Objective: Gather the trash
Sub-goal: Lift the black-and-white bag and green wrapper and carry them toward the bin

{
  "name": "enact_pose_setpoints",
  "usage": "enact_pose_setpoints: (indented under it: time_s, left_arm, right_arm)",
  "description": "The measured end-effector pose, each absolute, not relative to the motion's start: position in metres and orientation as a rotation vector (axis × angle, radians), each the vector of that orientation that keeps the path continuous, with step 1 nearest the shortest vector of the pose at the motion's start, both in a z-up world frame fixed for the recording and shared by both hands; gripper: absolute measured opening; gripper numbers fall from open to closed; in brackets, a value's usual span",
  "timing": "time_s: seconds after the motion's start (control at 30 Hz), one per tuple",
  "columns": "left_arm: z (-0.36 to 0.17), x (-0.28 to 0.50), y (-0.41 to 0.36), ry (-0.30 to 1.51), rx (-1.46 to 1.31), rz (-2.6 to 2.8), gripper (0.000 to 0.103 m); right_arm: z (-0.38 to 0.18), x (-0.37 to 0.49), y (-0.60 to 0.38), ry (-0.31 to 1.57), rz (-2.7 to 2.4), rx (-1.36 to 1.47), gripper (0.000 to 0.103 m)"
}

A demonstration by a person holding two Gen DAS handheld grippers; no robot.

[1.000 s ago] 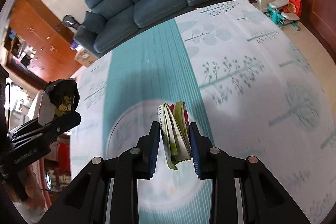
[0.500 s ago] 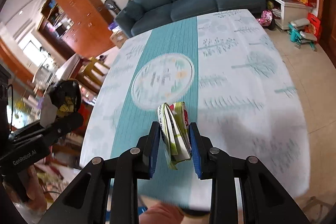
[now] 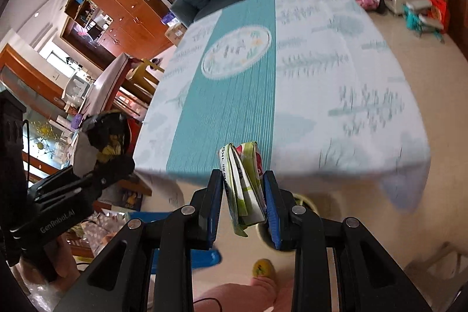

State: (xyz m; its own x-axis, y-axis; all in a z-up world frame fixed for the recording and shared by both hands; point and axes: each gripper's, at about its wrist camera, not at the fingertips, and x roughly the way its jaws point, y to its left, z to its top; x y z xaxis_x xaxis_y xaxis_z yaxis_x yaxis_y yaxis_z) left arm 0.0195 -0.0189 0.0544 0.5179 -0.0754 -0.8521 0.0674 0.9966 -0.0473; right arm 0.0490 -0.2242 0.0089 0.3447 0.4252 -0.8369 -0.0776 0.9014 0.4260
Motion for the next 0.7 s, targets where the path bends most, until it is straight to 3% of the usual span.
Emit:
enact_pose_setpoints:
  time_s: [0.27, 0.7]
  left_arm:
    - [-0.002, 0.020, -0.007, 1.050, 0.029, -0.107, 0.042]
    - [-0.174, 0.024, 0.005, 1.232, -0.072, -0.182, 0.043]
  right_arm:
    - [-0.052, 0.029, -0.204, 1.262, 0.249, 0.368, 0.028]
    - [-0.207, -0.015, -0.182, 1.383, 0.120, 0.402, 0.028]
